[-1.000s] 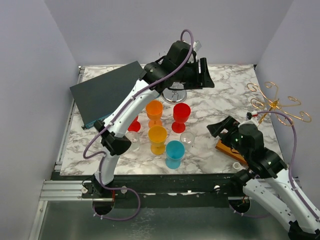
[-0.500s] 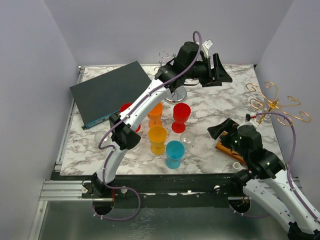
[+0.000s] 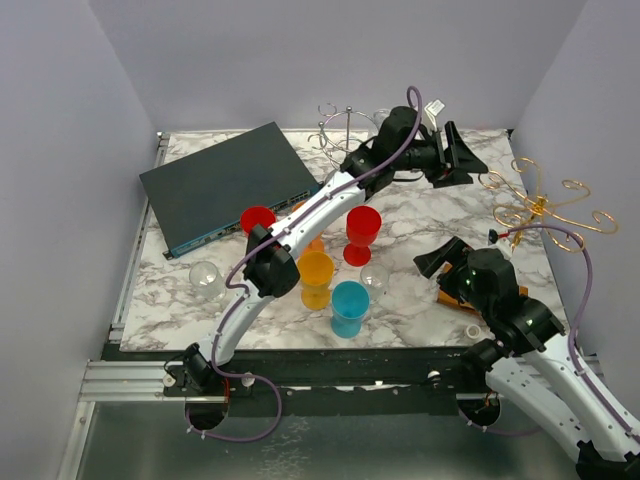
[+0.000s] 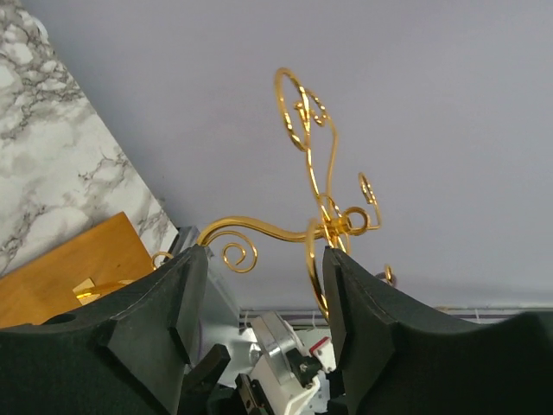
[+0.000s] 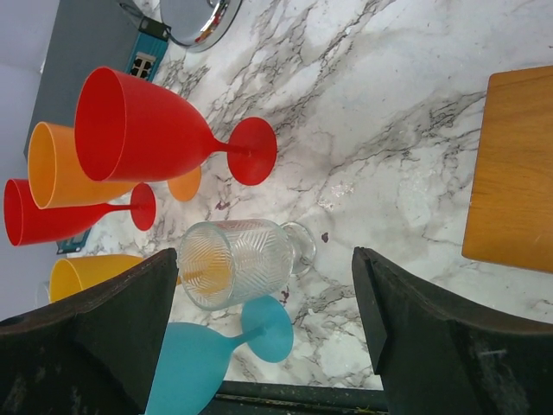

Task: Take the wine glass off the wine glass rack
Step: Adjust the wine rack at the center of the board.

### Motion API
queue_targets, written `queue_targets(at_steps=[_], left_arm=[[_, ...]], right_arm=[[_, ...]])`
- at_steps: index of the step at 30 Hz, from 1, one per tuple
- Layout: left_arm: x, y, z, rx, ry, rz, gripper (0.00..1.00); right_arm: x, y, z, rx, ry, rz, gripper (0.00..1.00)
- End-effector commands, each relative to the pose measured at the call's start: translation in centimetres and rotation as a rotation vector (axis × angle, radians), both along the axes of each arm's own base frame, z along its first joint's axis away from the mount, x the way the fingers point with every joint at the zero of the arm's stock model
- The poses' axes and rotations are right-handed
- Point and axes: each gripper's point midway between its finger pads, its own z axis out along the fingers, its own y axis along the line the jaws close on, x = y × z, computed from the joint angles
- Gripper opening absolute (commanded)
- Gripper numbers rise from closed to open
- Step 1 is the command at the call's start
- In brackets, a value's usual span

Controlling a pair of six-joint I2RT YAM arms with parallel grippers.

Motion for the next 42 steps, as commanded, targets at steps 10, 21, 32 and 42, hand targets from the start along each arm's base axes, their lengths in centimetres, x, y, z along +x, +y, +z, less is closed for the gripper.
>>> queue_targets(at_steps=[10,21,32,42], left_arm=[[-2.3,-1.5,2.4,-0.130,0.081,-0.080,0.49],[-5.0,-1.8,2.5,-0.118,0.138,-0.148,0.34],[-6.7,-2.3,2.9,-0.121,0.173,-0.187,0.31],[-6.7,-2.5,4.3,-0.158,0.135,-0.187,0.00]], right_arm=[[-1.3,-0.5,-3.1,-0.030,0.113,-0.012,0.87],[-1.1,-0.4,-2.6,-0.024,0.095,-0.010,0.87],[-1.0,-0.4,-2.2,-0.025,0.086,-0.010,0.87],[-0.9,-0.4,-1.6,-0.015,0.071,-0.010,0.87]])
